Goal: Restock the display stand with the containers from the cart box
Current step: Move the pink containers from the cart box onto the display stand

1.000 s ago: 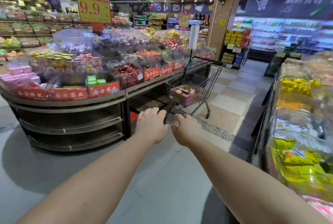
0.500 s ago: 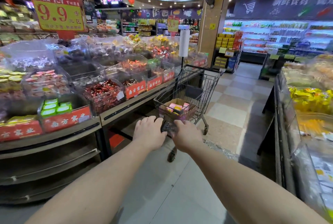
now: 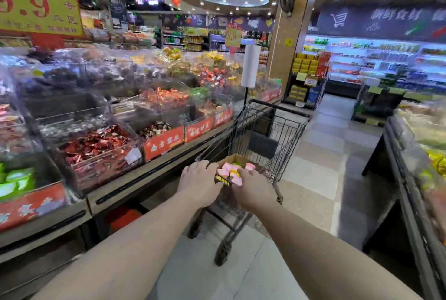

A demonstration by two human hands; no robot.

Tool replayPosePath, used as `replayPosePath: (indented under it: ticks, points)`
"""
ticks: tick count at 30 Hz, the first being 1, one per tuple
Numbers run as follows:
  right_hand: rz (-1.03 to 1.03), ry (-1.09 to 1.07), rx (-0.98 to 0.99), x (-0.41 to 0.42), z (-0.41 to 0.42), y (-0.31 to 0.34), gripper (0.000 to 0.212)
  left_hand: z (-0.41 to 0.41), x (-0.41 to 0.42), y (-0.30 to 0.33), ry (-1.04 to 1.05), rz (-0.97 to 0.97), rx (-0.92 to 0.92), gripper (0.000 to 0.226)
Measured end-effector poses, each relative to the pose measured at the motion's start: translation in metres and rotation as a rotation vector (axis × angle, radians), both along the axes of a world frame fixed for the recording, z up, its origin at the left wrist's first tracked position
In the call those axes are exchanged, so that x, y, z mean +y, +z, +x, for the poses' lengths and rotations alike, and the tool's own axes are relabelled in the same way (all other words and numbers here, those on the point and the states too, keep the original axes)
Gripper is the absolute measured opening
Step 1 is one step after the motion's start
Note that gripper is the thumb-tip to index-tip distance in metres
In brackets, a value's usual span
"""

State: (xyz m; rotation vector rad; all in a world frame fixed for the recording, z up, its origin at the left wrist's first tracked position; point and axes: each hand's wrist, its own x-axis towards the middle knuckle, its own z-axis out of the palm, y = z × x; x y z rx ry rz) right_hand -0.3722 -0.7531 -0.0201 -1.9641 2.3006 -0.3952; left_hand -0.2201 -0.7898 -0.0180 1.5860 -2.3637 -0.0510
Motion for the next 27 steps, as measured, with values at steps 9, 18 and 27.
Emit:
replayPosePath:
  ticks: [9, 18, 27]
  points:
    - [0.089, -0.099, -0.056, -0.178, -0.070, -0.022, 0.054, -0.043, -0.206, -0.023, -0.047, 0.069, -0.056, 0.054]
    - [0.184, -0.101, -0.109, -0.327, -0.161, -0.073, 0.061, -0.119, -0.350, -0.077, -0.031, 0.185, -0.052, 0.058]
    - [0.348, -0.018, -0.109, -0.445, -0.238, -0.127, 0.059, -0.171, -0.443, -0.126, 0.049, 0.305, -0.018, 0.060]
